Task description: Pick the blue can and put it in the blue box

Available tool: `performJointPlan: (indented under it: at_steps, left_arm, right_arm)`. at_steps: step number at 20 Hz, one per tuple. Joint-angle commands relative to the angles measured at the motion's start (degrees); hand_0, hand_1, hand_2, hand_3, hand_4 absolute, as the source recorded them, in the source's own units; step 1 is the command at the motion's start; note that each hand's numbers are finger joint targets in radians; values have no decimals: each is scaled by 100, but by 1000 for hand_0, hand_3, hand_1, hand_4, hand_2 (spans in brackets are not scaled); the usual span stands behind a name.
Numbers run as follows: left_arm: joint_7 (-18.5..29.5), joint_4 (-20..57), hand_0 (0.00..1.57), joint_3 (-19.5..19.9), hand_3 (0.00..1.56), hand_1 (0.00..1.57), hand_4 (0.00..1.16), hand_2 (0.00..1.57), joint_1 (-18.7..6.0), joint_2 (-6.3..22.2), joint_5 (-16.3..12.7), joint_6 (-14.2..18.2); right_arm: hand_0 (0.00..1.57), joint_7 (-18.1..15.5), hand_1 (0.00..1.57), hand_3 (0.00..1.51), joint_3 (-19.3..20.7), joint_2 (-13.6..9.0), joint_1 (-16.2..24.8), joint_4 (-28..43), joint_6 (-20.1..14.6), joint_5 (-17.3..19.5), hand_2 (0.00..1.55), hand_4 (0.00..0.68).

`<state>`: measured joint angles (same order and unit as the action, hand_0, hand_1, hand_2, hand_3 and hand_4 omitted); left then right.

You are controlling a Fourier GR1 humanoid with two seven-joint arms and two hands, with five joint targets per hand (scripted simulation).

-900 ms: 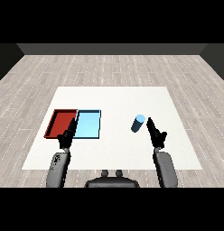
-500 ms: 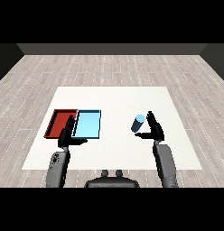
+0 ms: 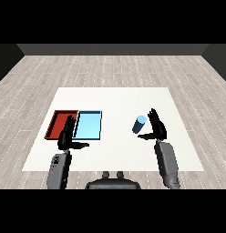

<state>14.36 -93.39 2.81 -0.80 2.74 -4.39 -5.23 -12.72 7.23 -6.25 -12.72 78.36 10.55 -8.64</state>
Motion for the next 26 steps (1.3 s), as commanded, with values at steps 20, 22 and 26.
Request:
performJointPlan:
  at_steps: [20,22,26]
  left_arm:
    - [188,310,0,336,0,0,0,0,-185,188,-347,-251]
    - [-41,16,0,147,0,0,0,0,-118,-5,-363,-126]
    - [442,443,0,6,0,0,0,0,-36,-132,-64,-47]
  right_arm:
    - [0,-760,0,0,371,-183,-898,-2150,-280,-57,0,0]
    - [0,-872,0,0,369,-106,-1161,-2640,-284,-28,0,0]
    - [0,-957,0,0,606,-323,-1803,-3579,-90,-190,0,0]
